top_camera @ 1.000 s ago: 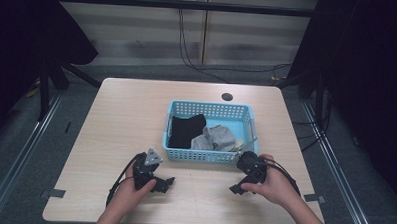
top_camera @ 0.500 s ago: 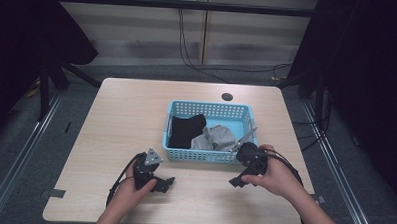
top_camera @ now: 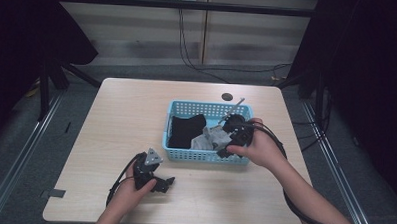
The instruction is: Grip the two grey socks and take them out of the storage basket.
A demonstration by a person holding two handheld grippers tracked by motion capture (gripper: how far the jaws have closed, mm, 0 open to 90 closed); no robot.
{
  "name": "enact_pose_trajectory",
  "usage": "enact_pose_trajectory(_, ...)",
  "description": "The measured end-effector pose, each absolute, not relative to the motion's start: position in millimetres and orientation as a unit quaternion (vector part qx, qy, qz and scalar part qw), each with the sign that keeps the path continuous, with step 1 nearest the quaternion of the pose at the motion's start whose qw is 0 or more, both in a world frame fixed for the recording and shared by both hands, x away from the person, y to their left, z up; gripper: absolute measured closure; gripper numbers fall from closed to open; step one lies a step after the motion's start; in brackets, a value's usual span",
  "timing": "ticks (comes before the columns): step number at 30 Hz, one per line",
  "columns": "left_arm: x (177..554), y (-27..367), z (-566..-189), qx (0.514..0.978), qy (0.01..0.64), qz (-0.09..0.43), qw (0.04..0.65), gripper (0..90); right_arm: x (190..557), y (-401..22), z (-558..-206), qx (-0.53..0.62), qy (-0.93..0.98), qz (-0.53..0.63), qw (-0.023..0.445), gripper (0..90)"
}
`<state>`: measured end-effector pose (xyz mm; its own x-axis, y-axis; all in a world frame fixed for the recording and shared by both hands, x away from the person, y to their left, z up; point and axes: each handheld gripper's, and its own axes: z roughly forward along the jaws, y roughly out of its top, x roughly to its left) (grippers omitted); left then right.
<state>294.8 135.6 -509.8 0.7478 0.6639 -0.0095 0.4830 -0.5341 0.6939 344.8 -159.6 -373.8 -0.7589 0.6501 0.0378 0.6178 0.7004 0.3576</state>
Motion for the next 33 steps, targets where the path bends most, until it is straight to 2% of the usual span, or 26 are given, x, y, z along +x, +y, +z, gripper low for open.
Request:
enact_pose_trajectory(3, 295, 136, -510, 0.866, 0.331, 0.129, 0.351, 0.0, 372, -155, -389, 0.362, 0.916, 0.165, 0.052, 27.3)
enact_pose_trajectory(7, 295, 136, -510, 0.866, 0.331, 0.129, 0.351, 0.0, 385, -153, -399, 0.367, 0.916, 0.15, 0.059, 32.0)
enact_pose_trajectory(8, 295, 135, -510, 0.865, 0.332, 0.131, 0.353, 0.0, 393, -152, -407, 0.375, 0.913, 0.149, 0.053, 37.5)
enact_pose_trajectory(17, 295, 136, -510, 0.866, 0.331, 0.129, 0.352, 0.0, 404, -146, -428, 0.374, 0.917, 0.127, 0.057, 43.6)
enact_pose_trajectory(24, 295, 135, -510, 0.866, 0.33, 0.127, 0.354, 0.0, 410, -146, -442, 0.403, 0.906, 0.12, 0.042, 48.6)
enact_pose_trajectory(25, 295, 135, -510, 0.866, 0.331, 0.128, 0.353, 0.0, 412, -150, -447, 0.411, 0.903, 0.126, 0.032, 55.9)
enact_pose_trajectory(26, 295, 135, -510, 0.866, 0.33, 0.128, 0.353, 0.0, 412, -151, -449, 0.413, 0.902, 0.122, 0.03, 58.3)
enact_pose_trajectory(27, 295, 135, -510, 0.866, 0.33, 0.127, 0.354, 0.0, 412, -153, -450, 0.412, 0.903, 0.119, 0.031, 64.5)
enact_pose_trajectory(28, 295, 135, -510, 0.866, 0.33, 0.127, 0.354, 0.0, 412, -153, -450, 0.412, 0.903, 0.119, 0.031, 64.5)
enact_pose_trajectory(29, 295, 135, -510, 0.866, 0.33, 0.128, 0.353, 0.0, 412, -156, -449, 0.411, 0.903, 0.12, 0.036, 73.6)
enact_pose_trajectory(33, 295, 135, -510, 0.866, 0.33, 0.128, 0.353, 0.0, 411, -159, -440, 0.41, 0.904, 0.113, 0.053, 78.7)
